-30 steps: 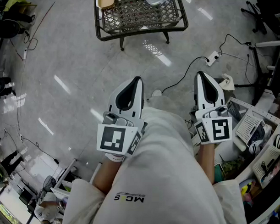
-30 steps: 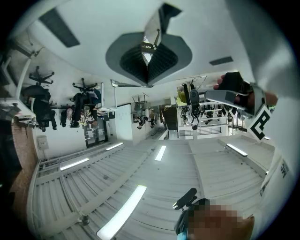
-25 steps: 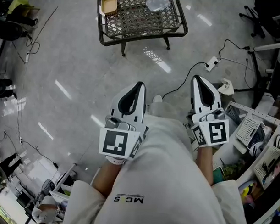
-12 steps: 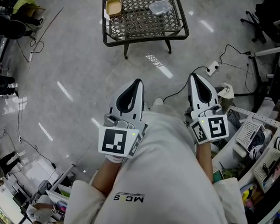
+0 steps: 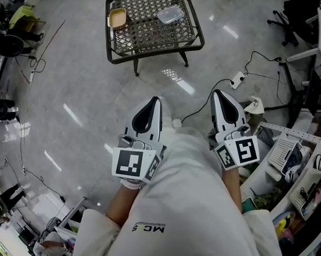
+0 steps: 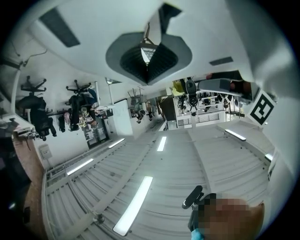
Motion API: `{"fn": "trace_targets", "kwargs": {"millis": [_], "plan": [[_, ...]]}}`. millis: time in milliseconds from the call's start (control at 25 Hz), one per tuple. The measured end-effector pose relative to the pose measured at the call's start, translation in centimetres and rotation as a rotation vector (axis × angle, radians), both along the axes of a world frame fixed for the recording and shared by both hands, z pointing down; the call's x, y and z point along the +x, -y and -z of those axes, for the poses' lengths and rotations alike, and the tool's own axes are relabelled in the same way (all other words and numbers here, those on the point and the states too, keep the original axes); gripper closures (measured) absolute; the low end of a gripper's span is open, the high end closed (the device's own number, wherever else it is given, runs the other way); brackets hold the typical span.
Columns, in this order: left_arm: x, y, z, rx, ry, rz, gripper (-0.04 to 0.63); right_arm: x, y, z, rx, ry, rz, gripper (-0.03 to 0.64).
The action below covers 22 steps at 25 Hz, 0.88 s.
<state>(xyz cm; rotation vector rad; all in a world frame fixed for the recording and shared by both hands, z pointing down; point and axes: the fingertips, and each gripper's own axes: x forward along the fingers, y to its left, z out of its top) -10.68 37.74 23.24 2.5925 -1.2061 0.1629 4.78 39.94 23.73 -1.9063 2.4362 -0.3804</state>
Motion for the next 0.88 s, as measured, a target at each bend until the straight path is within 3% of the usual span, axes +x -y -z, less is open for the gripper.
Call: {"fn": "trace_targets", "kwargs": {"millis": [200, 320, 880], "plan": [[1.9, 4.0, -0.7, -0.014, 0.000, 0.007, 0.571, 1.0, 4.0, -1.0, -0.015, 0.006, 0.027, 0.599], [2.8, 8.0, -1.8, -0.040, 0.001, 0.017, 0.571, 1.3, 8.0, -1.7, -0.036, 0.016, 0.097, 0.600], [8.7, 31.6, -2.7, -0.088, 0.022, 0.003, 0.571, 7.3, 31.8, -2.0, -0.100, -0.039, 0.182, 0.600]]}}
